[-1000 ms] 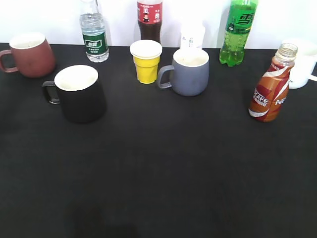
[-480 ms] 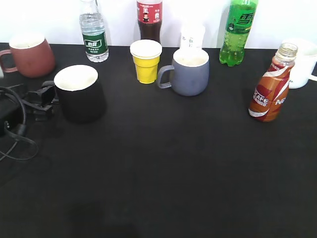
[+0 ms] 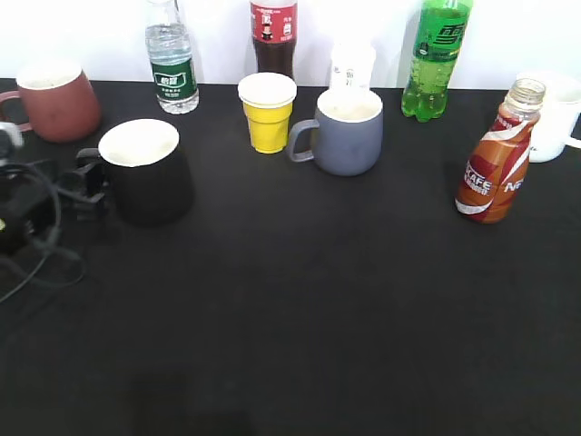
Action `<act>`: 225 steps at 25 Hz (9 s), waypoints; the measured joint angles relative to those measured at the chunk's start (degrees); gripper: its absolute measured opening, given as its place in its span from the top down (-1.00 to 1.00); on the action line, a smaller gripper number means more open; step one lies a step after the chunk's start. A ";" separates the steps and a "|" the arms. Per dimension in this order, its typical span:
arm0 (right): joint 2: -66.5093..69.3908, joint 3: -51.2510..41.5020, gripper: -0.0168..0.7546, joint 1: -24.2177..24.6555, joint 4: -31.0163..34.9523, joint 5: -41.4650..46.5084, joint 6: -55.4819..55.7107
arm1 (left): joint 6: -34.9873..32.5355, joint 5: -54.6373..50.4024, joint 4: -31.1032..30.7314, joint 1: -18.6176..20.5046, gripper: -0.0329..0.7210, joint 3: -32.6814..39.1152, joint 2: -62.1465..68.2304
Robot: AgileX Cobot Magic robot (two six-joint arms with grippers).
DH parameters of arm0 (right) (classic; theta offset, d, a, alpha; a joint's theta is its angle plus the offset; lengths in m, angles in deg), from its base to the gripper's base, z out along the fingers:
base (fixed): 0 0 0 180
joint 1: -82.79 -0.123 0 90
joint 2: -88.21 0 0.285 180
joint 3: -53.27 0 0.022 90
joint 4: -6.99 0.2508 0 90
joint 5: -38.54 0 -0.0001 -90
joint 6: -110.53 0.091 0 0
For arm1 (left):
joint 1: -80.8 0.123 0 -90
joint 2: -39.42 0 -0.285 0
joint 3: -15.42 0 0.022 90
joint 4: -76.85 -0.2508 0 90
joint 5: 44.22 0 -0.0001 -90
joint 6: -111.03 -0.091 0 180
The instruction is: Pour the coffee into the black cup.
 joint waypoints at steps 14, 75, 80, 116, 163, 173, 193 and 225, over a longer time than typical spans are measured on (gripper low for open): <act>0.00 0.00 -0.57 0.00 0.04 0.04 0.00 | 0.25 3.87 -12.50 4.66 0.74 -11.26 11.04; 106.09 -1.81 -0.79 0.00 -18.38 -115.09 6.89 | 7.25 -1.90 -33.75 -4.83 0.76 -13.27 0.03; 112.20 1.27 -0.74 0.00 -19.05 -122.02 6.85 | 7.25 -1.96 -33.75 -4.83 0.76 -13.27 0.03; 79.48 1.28 -0.41 0.00 -30.02 -112.04 -43.96 | 13.87 -11.88 -30.75 -28.21 0.75 -32.63 4.95; 79.48 1.28 -0.41 0.00 -26.28 -112.39 -69.06 | 14.32 -15.30 -30.61 -30.06 0.75 -32.63 4.95; 79.48 1.28 -0.41 0.00 -25.91 -112.49 -72.58 | 14.32 -15.53 -30.19 -30.06 0.75 -32.63 4.95; 79.48 1.28 -0.41 0.00 -25.89 -113.24 -74.01 | 14.32 -15.93 -29.10 -30.06 0.75 -32.63 4.95; 79.48 1.28 -0.41 0.00 -25.84 -113.50 -76.45 | 14.22 -15.98 -29.10 -30.06 0.75 -32.63 4.95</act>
